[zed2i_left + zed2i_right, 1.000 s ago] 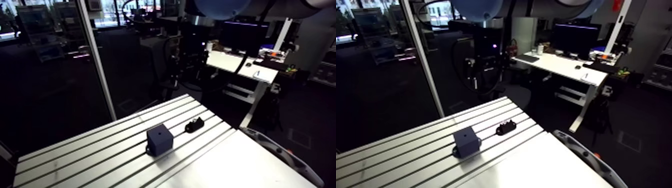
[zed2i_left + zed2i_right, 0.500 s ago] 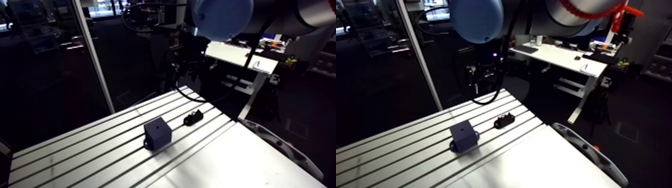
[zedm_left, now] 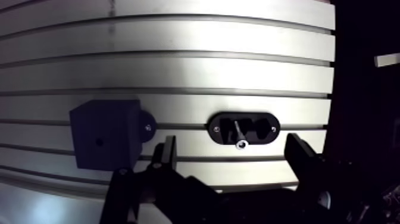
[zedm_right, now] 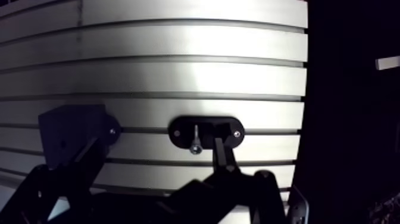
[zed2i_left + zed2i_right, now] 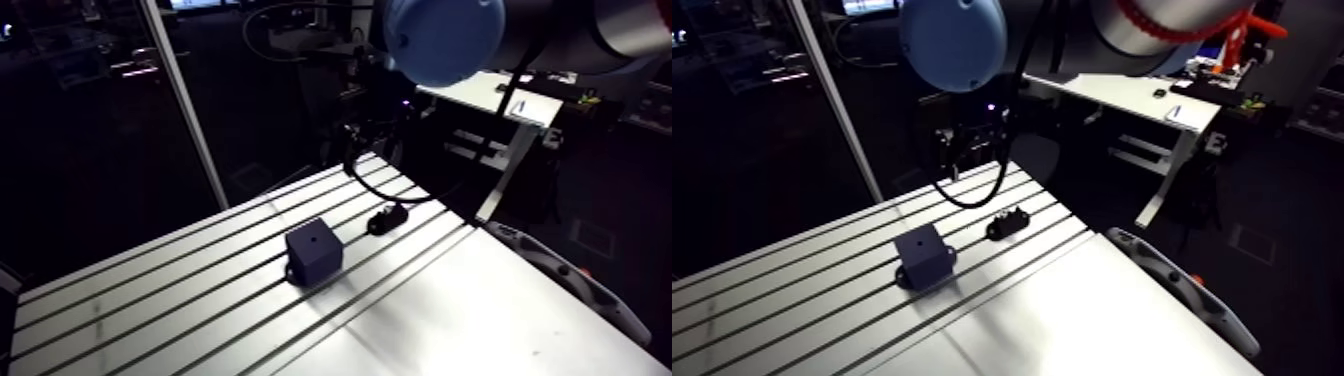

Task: Pick up the M10 bolt and insert it into the hole until fully seated.

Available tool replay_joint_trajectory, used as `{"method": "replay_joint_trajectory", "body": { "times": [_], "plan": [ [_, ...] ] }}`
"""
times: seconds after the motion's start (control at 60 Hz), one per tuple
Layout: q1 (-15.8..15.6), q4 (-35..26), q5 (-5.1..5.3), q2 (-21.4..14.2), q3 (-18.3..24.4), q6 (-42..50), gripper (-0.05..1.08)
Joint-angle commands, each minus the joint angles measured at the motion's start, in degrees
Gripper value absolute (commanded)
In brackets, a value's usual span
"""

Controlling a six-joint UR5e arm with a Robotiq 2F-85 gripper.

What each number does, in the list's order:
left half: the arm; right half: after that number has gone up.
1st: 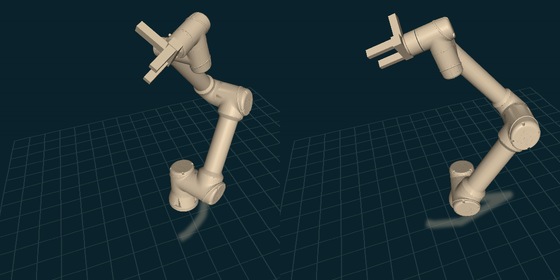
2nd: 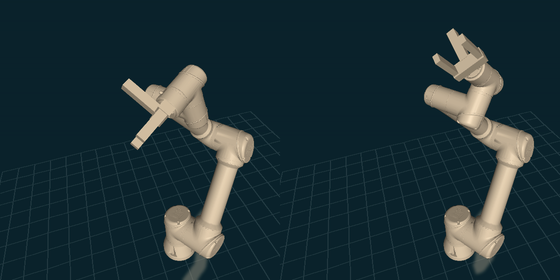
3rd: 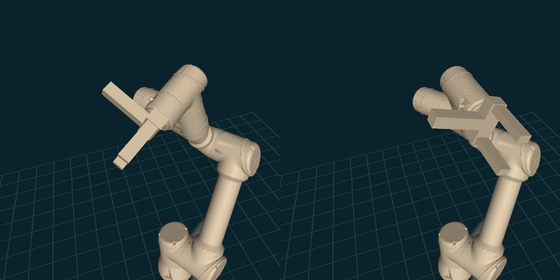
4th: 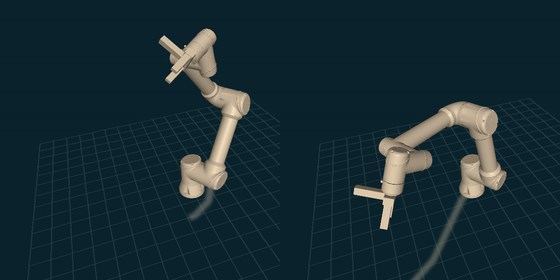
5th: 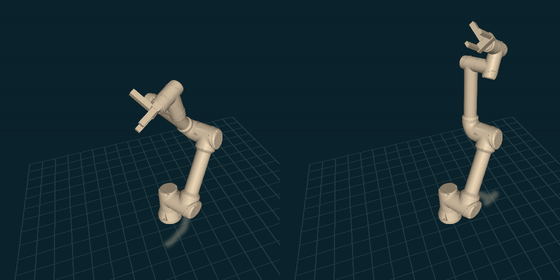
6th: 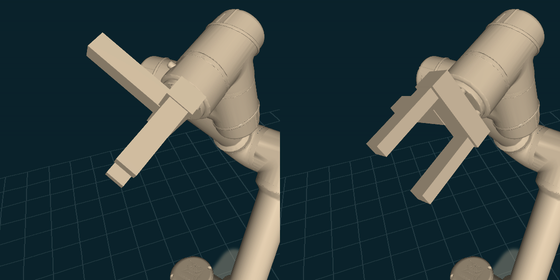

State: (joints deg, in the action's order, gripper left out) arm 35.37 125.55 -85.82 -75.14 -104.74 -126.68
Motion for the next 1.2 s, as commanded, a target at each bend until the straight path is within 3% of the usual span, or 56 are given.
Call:
{"method": "replay_joint_trajectory", "body": {
  "times": [0.017,0.3,0.533,0.967,1.2],
  "plan": [
    [0.9,1.0,-0.26,1.2,-0.8,0.4,0.04],
    [1.6,2.5,-0.26,1.7,-2.2,0.2,0.04],
    [2.4,3.3,-0.26,2.9,-2.2,0.0,0.25],
    [2.7,3.7,-0.26,4.2,-2.2,0.0,0.38],
    [2.7,4.4,-1.46,4.3,-2.4,0.1,0.44]
  ]
}}
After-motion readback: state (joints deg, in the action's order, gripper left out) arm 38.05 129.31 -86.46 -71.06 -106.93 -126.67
